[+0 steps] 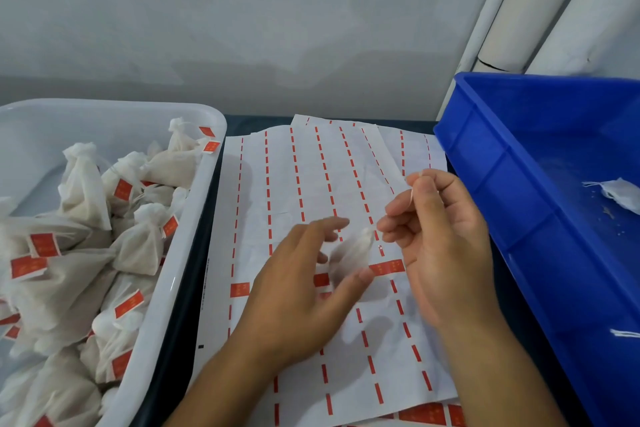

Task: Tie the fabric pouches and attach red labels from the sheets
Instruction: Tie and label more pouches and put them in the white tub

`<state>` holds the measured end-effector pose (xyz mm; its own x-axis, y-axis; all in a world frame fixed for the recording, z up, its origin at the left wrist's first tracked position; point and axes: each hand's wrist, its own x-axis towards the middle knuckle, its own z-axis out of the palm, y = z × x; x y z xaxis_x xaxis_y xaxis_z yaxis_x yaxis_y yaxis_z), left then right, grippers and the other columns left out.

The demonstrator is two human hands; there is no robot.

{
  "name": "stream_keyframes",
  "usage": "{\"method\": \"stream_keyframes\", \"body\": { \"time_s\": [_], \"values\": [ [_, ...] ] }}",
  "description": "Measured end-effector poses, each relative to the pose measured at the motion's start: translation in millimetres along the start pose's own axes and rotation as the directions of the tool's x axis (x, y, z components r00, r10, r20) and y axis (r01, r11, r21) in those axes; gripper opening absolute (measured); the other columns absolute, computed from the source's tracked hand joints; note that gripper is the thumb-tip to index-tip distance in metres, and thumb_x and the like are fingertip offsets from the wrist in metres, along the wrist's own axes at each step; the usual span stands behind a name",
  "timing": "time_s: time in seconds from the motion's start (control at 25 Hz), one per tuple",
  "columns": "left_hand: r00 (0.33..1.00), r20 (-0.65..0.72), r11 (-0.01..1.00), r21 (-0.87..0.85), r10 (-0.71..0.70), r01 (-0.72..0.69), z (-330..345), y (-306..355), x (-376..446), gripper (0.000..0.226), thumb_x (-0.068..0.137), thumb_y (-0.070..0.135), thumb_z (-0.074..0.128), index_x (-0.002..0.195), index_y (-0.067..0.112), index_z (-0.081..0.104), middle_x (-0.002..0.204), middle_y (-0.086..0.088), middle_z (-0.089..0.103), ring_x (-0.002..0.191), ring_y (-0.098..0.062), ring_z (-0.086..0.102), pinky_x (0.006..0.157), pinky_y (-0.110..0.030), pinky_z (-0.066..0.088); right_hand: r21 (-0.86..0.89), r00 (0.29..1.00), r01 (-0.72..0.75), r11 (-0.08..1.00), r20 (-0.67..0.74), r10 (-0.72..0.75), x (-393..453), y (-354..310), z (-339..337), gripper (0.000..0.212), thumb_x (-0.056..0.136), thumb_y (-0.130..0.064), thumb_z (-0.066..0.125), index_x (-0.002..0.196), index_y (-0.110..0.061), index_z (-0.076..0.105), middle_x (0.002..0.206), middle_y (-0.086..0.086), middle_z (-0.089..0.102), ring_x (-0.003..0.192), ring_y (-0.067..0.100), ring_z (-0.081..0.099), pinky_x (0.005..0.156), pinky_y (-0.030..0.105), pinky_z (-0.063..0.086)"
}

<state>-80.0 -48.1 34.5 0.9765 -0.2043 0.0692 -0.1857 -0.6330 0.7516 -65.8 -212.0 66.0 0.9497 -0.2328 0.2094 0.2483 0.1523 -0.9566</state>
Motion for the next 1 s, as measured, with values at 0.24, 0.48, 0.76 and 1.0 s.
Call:
{"method": "stream_keyframes", "body": {
  "time_s": [0.24, 0.48, 0.76, 1.0],
  "values": [
    [0.964, 0.206, 0.856, -0.455, -0.167, 0.246, -2, 5, 2, 0.053, 0.087, 0.070, 0.029, 0.085, 0.042, 0.074, 0.079, 0.013, 0.072, 0.073, -0.001, 0.066, 0.066, -0.012, 0.051, 0.003, 0.973, -0.008, 1.000, 0.229, 0.007, -9, -11, 4, 0.015, 0.101, -0.031, 0.054, 0.100, -0.023, 0.066, 0.075, 0.005, 0.072, 0.067, 0.019, 0.071, 0.062, 0.025, 0.059],
    [0.946, 0.313, 0.697, -0.659, -0.089, 0.283, -6, 2, 2, 0.048, 0.105, 0.038, 0.041, 0.075, 0.011, 0.067, 0.073, -0.009, 0.065, 0.074, -0.015, 0.063, 0.078, -0.039, 0.058, -0.098, 0.845, -0.015, 0.995, 0.531, 0.065, -24, -8, 13, 0.011, 0.104, -0.019, 0.057, 0.102, -0.016, 0.067, 0.081, 0.009, 0.075, 0.072, 0.024, 0.073, 0.067, 0.030, 0.061],
    [0.871, 0.334, 0.223, -0.875, -0.361, 0.429, -22, 3, 11, 0.035, 0.102, 0.025, 0.046, 0.113, 0.003, 0.071, 0.092, -0.013, 0.071, 0.073, -0.028, 0.064, 0.060, -0.039, 0.052, -0.477, 0.768, 0.105, 0.873, 0.596, 0.234, -24, 9, 14, 0.011, 0.105, -0.029, 0.057, 0.098, -0.031, 0.066, 0.082, -0.010, 0.075, 0.077, 0.013, 0.075, 0.071, 0.027, 0.062],
    [0.847, 0.257, 0.231, -0.889, -0.465, 0.396, -29, -2, 15, 0.039, 0.106, 0.037, 0.040, 0.083, 0.015, 0.062, 0.099, -0.008, 0.075, 0.097, -0.020, 0.067, 0.088, -0.038, 0.048, -0.523, 0.891, -0.079, 0.849, 0.345, 0.295, -9, 20, 7, 0.013, 0.104, -0.027, 0.057, 0.095, -0.026, 0.067, 0.077, -0.006, 0.074, 0.064, 0.013, 0.072, 0.060, 0.021, 0.057]
  ]
}}
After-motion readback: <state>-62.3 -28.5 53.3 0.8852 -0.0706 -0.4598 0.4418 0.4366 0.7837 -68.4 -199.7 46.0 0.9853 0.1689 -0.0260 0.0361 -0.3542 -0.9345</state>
